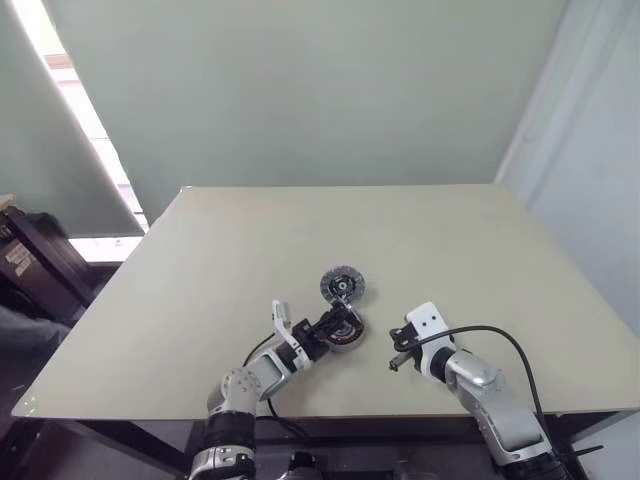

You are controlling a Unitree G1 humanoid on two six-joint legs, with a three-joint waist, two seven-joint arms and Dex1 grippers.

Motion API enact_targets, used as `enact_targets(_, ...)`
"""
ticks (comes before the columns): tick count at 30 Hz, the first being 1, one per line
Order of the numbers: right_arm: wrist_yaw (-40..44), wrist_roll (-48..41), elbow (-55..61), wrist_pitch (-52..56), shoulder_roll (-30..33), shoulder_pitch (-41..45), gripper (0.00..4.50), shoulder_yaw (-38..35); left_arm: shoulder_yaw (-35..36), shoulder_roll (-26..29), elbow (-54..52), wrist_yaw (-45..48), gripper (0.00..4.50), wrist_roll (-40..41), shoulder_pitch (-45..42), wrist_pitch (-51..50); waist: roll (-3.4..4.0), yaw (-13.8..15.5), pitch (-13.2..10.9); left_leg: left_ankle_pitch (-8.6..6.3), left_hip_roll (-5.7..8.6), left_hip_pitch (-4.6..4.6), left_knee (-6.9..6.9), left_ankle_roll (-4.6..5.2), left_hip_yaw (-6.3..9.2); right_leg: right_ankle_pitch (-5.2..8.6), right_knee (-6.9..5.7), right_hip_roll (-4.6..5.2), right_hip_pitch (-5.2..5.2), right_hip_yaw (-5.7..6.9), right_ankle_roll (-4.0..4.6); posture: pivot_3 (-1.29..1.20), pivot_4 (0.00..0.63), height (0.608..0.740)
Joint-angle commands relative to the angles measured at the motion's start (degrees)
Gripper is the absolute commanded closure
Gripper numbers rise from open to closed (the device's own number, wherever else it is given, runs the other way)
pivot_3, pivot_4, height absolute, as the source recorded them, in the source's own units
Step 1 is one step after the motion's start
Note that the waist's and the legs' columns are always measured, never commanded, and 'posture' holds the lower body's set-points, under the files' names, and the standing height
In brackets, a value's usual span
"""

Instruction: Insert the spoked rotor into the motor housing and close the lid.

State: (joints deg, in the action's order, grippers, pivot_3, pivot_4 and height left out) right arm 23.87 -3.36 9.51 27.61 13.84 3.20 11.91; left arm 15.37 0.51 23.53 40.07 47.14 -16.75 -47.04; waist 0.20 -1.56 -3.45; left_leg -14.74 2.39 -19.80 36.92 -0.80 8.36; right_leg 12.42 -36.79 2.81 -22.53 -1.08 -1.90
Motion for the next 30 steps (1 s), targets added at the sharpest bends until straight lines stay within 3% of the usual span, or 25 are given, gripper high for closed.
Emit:
enact_targets(1, -0.2, -0.8, 2.6, -0.3, -0.3, 0.3, 4.5, -0.8, -0.2, -0.1, 0.4, 0.0, 4.5, -0.2, -1.5, 0.3, 0.0, 0.0, 0.0, 0.0, 0.0, 0.0, 0.0, 0.0, 0.0, 0.0, 0.01, 0.0, 0.0, 0.0, 0.0, 0.0, 0.0, 0.74)
enact_targets(4, -0.2, -0.8, 2.4, -0.4, -0.2, 0.5, 4.5, -0.9, -0.2, 0.2, 0.9, -0.1, 4.5, -0.6, -1.6, 0.2, 0.0, 0.0, 0.0, 0.0, 0.0, 0.0, 0.0, 0.0, 0.0, 0.03, 0.01, 0.0, 0.0, 0.0, 0.05, 0.0, 0.0, 0.74)
enact_targets(15, 0.0, -0.8, 1.6, -0.7, -0.5, 1.0, 4.5, -0.8, -0.3, 0.1, -1.2, -0.9, 0.88, -1.3, -0.7, 0.5, -0.01, 0.0, 0.0, 0.0, 0.0, -0.07, -0.03, 0.0, 0.01, -0.01, 0.02, 0.0, -0.09, 0.01, -0.02, 0.0, 0.0, 0.74)
enact_targets(21, 0.0, -0.8, 1.7, -0.9, -0.3, 0.5, 4.5, -1.0, -2.0, 1.5, -11.1, -1.8, 0.88, -0.2, 2.1, -1.7, -0.01, 0.0, 0.0, 0.0, -0.02, -0.4, -0.03, -0.01, 0.01, -0.03, 0.0, 0.0, -0.4, 0.0, -0.05, 0.0, 0.0, 0.74)
enact_targets(28, 0.0, -0.8, 1.1, -1.4, -0.5, 0.4, 4.5, -1.1, -2.9, 5.8, -25.4, -5.1, 0.88, 2.9, 5.2, -8.8, 0.0, 0.0, 0.0, 0.02, 0.0, -0.78, -0.02, -0.01, 0.0, -0.06, -0.03, 0.0, -0.78, -0.03, -0.07, 0.0, 0.0, 0.74)
enact_targets(30, 0.0, -0.8, 0.6, -1.7, -0.7, 0.6, 4.5, -1.0, -2.3, 9.2, -30.3, -6.4, 0.88, 5.6, 6.4, -14.0, 0.0, 0.0, 0.0, 0.02, -0.01, -0.76, -0.02, -0.01, -0.01, -0.05, -0.04, 0.0, -0.77, -0.03, -0.06, 0.0, 0.0, 0.74)
